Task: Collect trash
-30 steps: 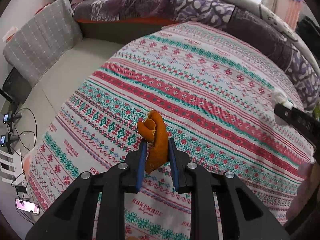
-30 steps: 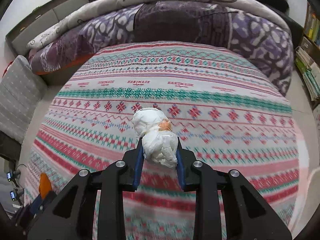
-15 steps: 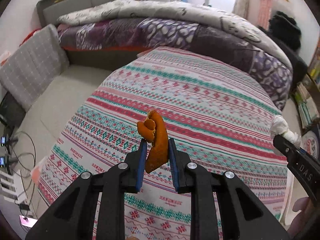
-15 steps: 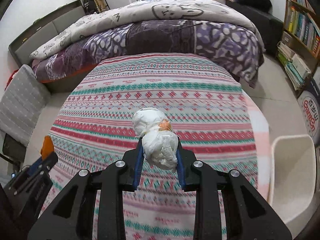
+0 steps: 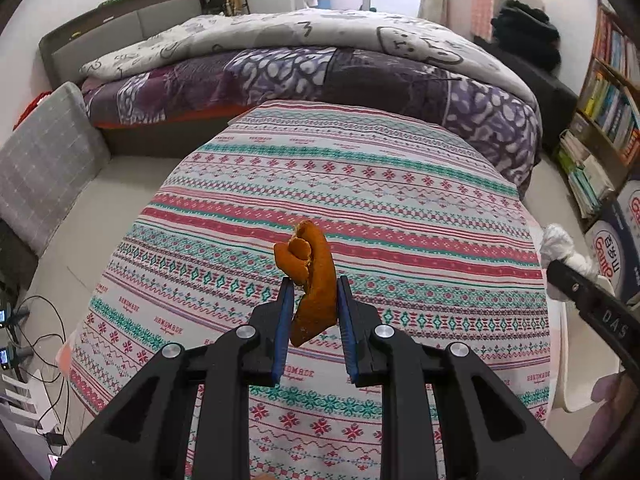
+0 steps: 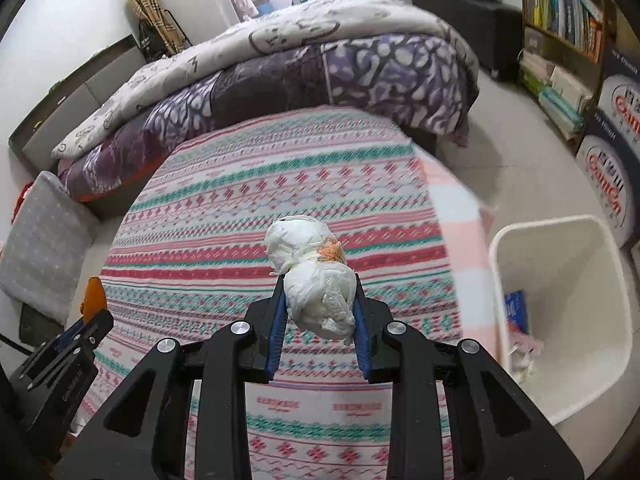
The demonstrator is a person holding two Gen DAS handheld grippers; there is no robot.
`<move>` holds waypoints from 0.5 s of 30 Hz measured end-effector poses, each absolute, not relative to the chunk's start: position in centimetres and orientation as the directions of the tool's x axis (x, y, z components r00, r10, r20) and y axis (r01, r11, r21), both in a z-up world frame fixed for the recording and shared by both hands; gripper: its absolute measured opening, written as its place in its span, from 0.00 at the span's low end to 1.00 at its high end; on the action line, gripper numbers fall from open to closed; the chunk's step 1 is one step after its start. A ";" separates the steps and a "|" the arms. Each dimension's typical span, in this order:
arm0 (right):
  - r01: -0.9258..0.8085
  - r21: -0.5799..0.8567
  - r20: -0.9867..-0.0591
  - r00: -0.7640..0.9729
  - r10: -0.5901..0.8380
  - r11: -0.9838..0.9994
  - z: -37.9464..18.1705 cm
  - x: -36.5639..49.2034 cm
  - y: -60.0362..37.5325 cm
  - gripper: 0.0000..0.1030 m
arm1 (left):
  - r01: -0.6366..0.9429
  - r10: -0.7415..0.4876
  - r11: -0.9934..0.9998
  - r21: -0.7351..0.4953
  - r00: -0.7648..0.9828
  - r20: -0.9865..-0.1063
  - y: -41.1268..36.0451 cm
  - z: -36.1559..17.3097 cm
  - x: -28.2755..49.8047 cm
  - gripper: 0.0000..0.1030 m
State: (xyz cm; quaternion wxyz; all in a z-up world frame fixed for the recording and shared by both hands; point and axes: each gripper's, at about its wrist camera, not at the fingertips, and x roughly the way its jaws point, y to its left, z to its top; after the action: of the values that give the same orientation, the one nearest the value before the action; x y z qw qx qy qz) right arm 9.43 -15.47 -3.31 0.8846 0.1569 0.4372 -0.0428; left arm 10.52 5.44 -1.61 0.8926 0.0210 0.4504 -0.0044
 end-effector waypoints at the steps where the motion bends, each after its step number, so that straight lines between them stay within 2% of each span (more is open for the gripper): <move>1: 0.214 0.242 -0.785 0.616 0.061 0.946 -3.2 9.3 -15.7 0.27 | 0.033 0.007 0.999 0.032 0.594 -0.805 5.1 -1.6 10.5 0.22; 15: 0.299 0.238 -0.783 0.622 0.001 0.924 -3.1 7.3 -21.1 0.27 | 0.112 -0.036 0.993 0.042 0.611 -0.791 0.4 -0.9 10.0 0.22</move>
State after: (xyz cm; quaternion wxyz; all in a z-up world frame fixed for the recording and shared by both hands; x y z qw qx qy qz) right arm 7.30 -21.10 -3.05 0.8831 0.1759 0.4266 -0.0845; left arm 10.05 0.37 -0.93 0.8965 0.0435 0.4391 -0.0412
